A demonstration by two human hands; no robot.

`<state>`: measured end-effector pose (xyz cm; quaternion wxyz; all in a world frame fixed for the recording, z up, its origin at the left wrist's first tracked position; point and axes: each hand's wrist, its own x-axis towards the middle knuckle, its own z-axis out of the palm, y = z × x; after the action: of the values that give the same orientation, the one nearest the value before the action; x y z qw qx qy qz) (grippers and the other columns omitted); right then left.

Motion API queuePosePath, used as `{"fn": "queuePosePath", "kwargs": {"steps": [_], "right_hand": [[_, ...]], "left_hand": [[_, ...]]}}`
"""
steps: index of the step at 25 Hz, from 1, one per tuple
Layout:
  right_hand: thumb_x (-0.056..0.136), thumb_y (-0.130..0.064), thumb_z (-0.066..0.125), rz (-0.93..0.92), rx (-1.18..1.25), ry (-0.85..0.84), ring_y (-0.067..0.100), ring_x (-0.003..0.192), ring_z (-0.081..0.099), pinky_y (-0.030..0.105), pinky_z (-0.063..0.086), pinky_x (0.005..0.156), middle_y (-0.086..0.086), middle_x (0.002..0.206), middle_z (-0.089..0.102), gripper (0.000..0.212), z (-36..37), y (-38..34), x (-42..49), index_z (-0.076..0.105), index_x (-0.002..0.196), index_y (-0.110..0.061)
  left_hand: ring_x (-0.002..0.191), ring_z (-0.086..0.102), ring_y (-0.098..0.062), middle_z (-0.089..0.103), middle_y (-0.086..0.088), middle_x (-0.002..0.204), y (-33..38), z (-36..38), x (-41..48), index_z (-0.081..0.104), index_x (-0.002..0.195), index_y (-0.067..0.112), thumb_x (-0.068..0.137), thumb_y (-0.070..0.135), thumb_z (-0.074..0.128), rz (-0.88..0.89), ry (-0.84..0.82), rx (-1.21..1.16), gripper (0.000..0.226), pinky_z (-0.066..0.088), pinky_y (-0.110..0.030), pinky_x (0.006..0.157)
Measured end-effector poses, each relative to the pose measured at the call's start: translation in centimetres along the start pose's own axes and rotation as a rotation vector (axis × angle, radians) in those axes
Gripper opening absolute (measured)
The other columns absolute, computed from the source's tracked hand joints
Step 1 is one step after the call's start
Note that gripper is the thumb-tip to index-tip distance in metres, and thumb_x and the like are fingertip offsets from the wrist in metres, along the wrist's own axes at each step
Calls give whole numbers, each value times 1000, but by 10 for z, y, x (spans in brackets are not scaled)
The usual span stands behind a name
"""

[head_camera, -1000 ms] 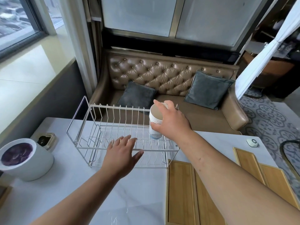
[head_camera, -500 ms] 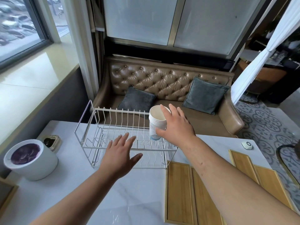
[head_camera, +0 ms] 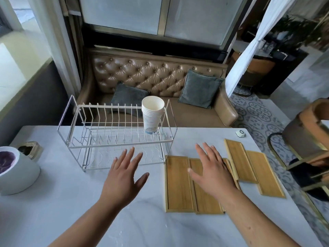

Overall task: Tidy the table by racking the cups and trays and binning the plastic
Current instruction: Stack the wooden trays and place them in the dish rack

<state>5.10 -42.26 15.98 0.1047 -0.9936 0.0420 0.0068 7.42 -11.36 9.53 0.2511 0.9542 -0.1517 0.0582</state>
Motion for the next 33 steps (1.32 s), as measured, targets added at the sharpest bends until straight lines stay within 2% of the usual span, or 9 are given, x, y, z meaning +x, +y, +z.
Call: {"fn": "queuePosePath", "kwargs": {"steps": [3,6,9,13,17,21,25,29,33], "right_hand": [[90,-68,48,70,-17,-92,18,159,-7,44,21,127,-9,173,-2,89,23,43,-41,2,162,-42],[90,-68,48,120,-18,-182,19,160,-7,44,21,126,-10,173,-2,90,51,83,-71,0,162,-42],[91,-68,47,142,-33,-288,21,160,-6,42,19,125,-8,174,-1,90,83,121,-92,-2,162,-42],[93,-65,47,88,-27,-463,23,160,-5,42,14,127,-6,174,-3,89,123,164,-109,-3,162,-41],[93,-64,46,-8,-12,-624,26,160,-2,45,13,128,-3,174,-5,89,150,190,-112,-3,163,-39],[92,-61,46,-111,-20,-698,28,159,-1,47,18,126,-1,174,-5,88,164,202,-114,0,163,-38],[93,-60,45,-177,-36,-701,29,159,-1,47,18,126,-1,174,-4,87,169,198,-115,0,163,-37],[95,-58,43,-218,-13,-667,28,159,0,44,13,127,0,174,2,83,172,173,-122,2,163,-35],[98,-55,43,-215,11,-626,26,159,1,44,14,128,0,174,5,80,178,135,-135,5,164,-33]], "left_hand": [[159,20,-26,26,-1,170,20,43,-21,40,158,28,94,70,37,18,-109,-19,77,23,-52,127],[161,10,-23,14,3,172,41,86,-37,30,162,32,94,74,31,41,-240,2,80,12,-45,129],[161,1,-20,5,4,174,62,128,-48,19,164,36,97,72,35,56,-363,42,78,2,-40,128],[161,5,-22,7,5,175,90,179,-61,19,164,36,97,71,38,43,-514,79,78,7,-42,128],[161,2,-16,3,9,175,112,218,-82,10,166,32,98,71,35,-13,-656,146,82,7,-42,129],[160,7,-14,14,11,174,124,234,-101,15,166,28,97,69,39,-128,-603,180,84,10,-45,129],[154,28,-16,37,9,163,126,227,-120,38,158,27,94,67,46,-208,-539,191,75,19,-49,127],[136,53,-20,60,5,138,109,207,-159,65,132,22,91,62,55,-183,-476,247,59,34,-50,119],[119,61,-24,66,3,118,69,178,-198,71,109,21,86,62,51,-212,-415,273,51,48,-46,103]]}}
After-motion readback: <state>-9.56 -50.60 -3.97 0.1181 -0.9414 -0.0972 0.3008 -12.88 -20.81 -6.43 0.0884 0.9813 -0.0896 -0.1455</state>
